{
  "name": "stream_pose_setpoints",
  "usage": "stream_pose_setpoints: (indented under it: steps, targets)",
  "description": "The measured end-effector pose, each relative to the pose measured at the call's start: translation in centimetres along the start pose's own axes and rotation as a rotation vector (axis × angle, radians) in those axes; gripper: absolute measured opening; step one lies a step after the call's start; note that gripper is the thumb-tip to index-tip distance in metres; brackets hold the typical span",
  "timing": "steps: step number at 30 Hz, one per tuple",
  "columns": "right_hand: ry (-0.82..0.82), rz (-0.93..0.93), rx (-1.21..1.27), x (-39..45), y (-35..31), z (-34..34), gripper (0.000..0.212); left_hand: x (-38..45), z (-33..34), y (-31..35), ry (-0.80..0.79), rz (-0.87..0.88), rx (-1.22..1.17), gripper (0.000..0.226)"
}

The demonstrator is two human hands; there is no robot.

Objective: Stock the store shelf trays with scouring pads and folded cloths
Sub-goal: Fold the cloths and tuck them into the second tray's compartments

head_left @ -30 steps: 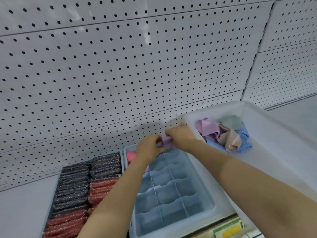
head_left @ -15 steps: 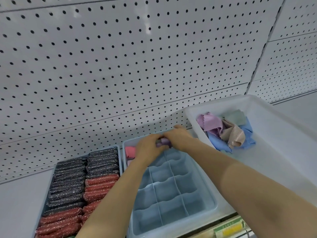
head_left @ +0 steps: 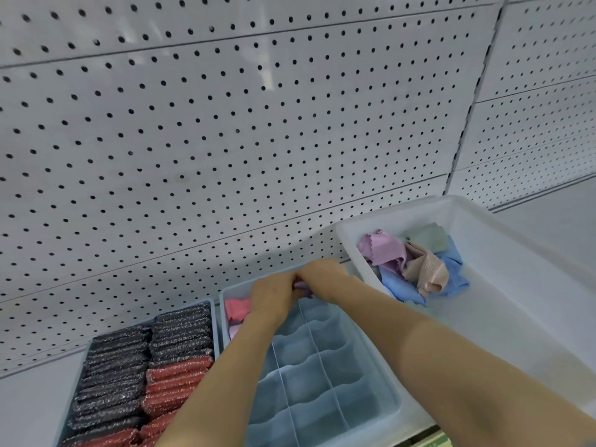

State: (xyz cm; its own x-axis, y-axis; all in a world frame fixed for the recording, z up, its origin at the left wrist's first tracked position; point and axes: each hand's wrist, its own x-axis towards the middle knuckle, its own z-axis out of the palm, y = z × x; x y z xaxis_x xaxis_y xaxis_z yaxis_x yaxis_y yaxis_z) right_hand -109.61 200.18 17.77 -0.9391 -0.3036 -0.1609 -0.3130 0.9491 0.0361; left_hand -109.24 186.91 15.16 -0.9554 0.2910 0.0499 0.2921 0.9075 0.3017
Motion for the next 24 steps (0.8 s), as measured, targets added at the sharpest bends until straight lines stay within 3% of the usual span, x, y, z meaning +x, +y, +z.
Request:
stream_pose_setpoints:
  steps: [6, 11, 14, 20, 24]
  targets:
    - [0.067, 0.010, 0.077, -1.3, 0.4, -0.8, 0.024, 0.5, -1.3, 0.1, -0.069, 0.017, 0.094, 0.030]
    - [0.373, 0.086, 0.101, -4.6, 3.8, -4.4, 0.030, 1.6, -6.1, 3.2, 0.181, 0.113, 0.019, 0.033]
    - [0.436, 0.183, 0.090, -7.6, 7.1, -5.6, 0.034, 2.8, -7.6, 7.5, 0.259, 0.217, -0.001, 0.032]
    - [0.467, 0.370, 0.060, -12.7, 13.1, -6.4, 0.036, 6.6, -2.7, 16.0, 0.005, 0.349, 0.213, 0.037]
    - [0.492, 0.419, 0.057, -15.0, 15.7, -6.5, 0.036, 8.3, 1.7, 17.7, -0.118, 0.426, 0.347, 0.032]
